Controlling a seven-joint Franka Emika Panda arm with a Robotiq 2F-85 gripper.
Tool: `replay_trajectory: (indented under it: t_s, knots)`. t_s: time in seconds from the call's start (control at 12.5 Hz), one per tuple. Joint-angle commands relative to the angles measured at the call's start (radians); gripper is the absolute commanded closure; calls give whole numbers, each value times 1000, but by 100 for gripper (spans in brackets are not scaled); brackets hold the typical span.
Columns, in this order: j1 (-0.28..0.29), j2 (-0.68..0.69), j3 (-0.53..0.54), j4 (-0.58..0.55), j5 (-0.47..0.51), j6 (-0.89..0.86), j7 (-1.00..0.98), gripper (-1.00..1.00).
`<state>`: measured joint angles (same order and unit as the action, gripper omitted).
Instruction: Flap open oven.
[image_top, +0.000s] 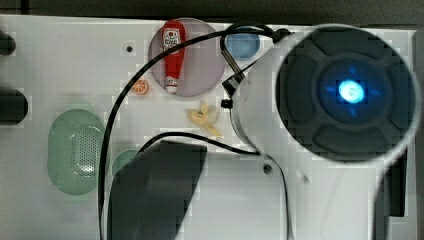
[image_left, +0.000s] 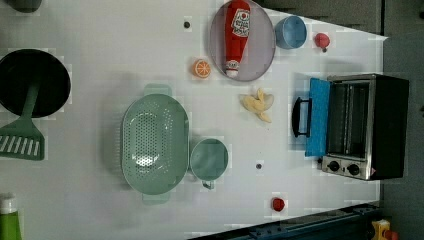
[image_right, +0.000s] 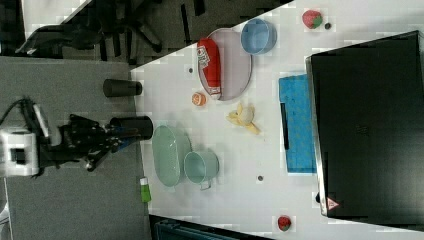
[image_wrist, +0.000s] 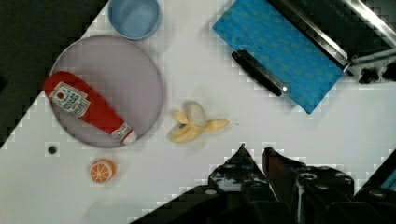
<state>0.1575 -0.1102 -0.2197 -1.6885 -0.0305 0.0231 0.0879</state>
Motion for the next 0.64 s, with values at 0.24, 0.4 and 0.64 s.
replay_trajectory:
  t_s: [0.24,0.4,0.64]
  knots:
    - [8,31,30,-10,4,5,78,65]
    - [8,34,30,-10,4,5,78,65]
    - [8,35,30,-10,4,5,78,65]
